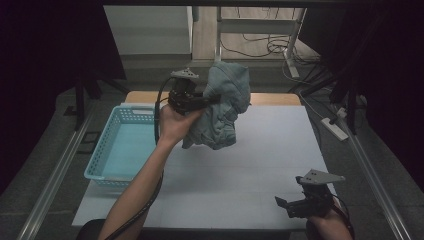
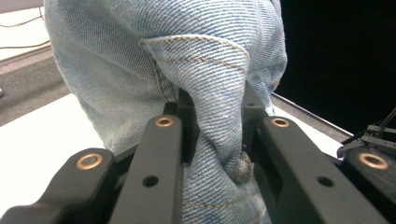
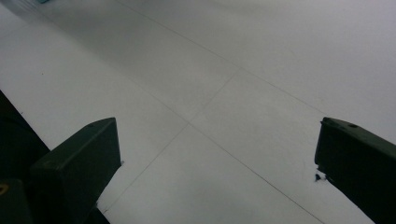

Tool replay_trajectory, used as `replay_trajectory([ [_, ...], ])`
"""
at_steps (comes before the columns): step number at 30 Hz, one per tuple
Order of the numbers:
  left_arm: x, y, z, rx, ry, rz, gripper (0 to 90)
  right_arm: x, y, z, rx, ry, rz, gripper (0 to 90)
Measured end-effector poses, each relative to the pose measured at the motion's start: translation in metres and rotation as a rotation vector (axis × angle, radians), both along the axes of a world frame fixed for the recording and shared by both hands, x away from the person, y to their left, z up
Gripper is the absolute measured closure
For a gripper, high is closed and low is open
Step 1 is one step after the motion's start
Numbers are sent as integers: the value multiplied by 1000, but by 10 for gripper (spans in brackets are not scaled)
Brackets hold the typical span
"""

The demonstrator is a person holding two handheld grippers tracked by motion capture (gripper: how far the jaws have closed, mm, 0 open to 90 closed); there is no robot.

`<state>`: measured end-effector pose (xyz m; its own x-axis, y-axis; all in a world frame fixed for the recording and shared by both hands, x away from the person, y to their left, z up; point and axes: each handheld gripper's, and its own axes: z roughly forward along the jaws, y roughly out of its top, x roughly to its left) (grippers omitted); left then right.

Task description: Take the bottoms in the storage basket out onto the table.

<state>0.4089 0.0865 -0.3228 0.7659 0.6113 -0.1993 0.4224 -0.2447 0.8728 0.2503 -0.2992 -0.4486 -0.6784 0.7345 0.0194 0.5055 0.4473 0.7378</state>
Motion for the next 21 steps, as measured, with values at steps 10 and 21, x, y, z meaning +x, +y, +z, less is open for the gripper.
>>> replay_trajectory([
  [10, 8, -13, -20, 17, 29, 0, 767, 0, 0, 0, 1, 2, -1, 7],
  [21, 15, -29, -44, 47, 72, -20, 766, 0, 0, 0, 0, 3, 0, 8],
])
